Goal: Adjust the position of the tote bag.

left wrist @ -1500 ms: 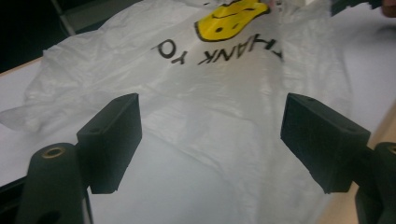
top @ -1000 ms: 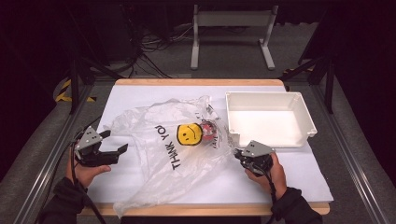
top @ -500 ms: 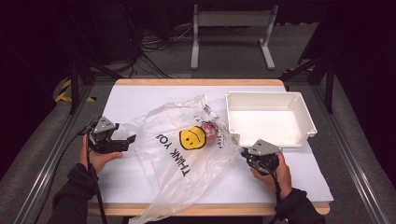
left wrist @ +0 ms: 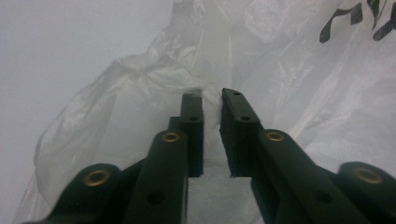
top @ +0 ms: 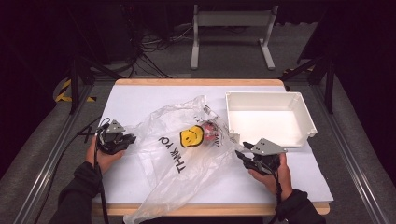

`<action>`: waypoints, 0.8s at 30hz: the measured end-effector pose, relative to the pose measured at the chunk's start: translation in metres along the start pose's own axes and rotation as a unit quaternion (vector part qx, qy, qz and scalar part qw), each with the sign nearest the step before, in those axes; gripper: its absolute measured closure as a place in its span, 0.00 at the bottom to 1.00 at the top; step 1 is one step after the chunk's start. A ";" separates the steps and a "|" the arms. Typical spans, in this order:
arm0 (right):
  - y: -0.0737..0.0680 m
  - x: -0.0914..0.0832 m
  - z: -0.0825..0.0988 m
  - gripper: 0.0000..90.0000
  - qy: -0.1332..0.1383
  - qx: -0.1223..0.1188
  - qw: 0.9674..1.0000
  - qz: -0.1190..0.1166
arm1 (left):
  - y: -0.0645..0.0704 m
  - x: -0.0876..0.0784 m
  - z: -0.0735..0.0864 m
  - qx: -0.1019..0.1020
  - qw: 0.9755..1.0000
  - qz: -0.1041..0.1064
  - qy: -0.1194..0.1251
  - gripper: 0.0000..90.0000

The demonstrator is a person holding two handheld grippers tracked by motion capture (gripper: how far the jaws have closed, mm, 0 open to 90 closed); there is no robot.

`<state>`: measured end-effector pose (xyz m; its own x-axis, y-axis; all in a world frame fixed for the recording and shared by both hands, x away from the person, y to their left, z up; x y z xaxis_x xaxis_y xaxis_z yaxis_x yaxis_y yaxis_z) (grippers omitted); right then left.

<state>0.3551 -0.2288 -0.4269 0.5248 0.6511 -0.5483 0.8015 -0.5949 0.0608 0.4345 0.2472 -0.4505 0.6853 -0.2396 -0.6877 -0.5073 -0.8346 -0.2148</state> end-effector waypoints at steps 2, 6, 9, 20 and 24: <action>-0.002 -0.001 -0.003 0.59 0.009 -0.002 1.000 0.000 | -0.001 -0.002 0.002 0.000 1.000 0.002 0.002 0.98; -0.002 -0.002 -0.003 0.72 0.008 -0.004 1.000 0.007 | -0.004 -0.006 0.006 0.005 1.000 0.007 0.001 1.00; 0.001 0.000 0.000 0.83 -0.003 -0.006 1.000 0.010 | -0.004 -0.010 0.009 0.009 1.000 0.002 0.001 1.00; 0.007 0.005 0.002 0.98 -0.018 -0.003 1.000 0.012 | -0.002 -0.033 0.039 0.015 1.000 -0.002 -0.009 1.00; 0.008 0.004 0.000 0.98 -0.014 -0.006 1.000 0.018 | 0.005 -0.043 0.051 0.025 1.000 0.000 -0.016 1.00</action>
<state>0.3636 -0.2303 -0.4285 0.5446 0.6158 -0.5695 0.7861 -0.6115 0.0905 0.3758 0.2785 -0.4575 0.6689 -0.2220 -0.7094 -0.5325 -0.8090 -0.2489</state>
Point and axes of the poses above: each handheld gripper's, and its own axes: x roughly forward along the jaws, z roughly out of its underside, y roughly to its right, the point moved 2 cm from there along x, roughly forward along the jaws, and after that the axes turned 14 degrees about -z, right-handed, at the moved point
